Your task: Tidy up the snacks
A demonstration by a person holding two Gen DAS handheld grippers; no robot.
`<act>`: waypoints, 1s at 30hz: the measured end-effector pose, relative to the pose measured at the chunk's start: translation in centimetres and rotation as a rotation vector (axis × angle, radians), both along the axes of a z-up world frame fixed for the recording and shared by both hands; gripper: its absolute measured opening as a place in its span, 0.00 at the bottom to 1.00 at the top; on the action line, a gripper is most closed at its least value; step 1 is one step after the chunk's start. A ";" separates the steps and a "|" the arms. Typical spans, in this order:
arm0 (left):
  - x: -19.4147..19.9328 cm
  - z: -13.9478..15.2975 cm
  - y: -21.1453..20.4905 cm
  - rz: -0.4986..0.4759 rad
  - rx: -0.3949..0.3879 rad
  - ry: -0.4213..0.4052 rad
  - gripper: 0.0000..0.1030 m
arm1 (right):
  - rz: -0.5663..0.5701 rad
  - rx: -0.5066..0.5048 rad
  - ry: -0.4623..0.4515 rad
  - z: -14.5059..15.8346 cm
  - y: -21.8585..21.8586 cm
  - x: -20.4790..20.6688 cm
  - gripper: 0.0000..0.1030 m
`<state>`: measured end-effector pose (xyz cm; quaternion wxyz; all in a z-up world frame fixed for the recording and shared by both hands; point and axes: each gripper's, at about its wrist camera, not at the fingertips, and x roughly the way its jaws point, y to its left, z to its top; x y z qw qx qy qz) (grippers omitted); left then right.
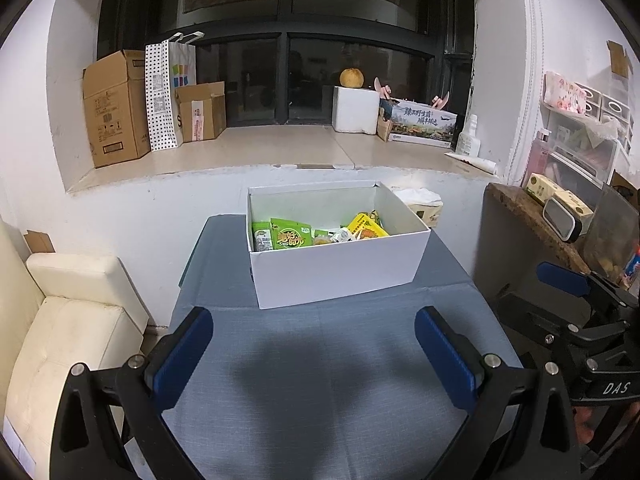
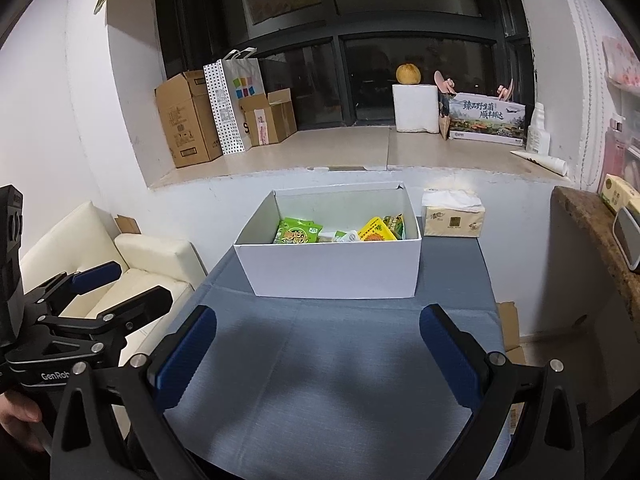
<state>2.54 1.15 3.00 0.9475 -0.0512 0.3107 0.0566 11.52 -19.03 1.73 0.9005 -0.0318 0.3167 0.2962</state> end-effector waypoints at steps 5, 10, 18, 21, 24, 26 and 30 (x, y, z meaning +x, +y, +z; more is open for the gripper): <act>0.0 0.0 -0.3 -0.010 -0.001 0.003 1.00 | -0.001 0.001 0.005 0.0 -0.1 -0.1 1.00; -0.1 -0.1 -0.3 -0.011 -0.001 0.004 1.00 | -0.001 -0.004 0.009 -0.1 0.0 0.0 1.00; -0.1 -0.1 -0.5 -0.006 0.004 0.005 1.00 | 0.008 -0.003 0.004 0.0 0.1 -0.3 1.00; -0.1 -0.2 -0.4 -0.003 0.002 0.007 1.00 | 0.010 -0.001 0.005 0.0 0.0 -0.3 1.00; -0.1 -0.2 -0.4 -0.004 0.006 0.012 1.00 | 0.009 -0.001 0.006 0.0 0.0 -0.3 1.00; -0.1 -0.2 -0.4 -0.005 0.007 0.012 1.00 | 0.013 0.000 0.005 0.0 0.0 -0.4 1.00; 0.0 -0.1 -0.4 0.000 0.009 0.012 1.00 | 0.019 -0.002 0.004 0.0 0.2 -0.6 1.00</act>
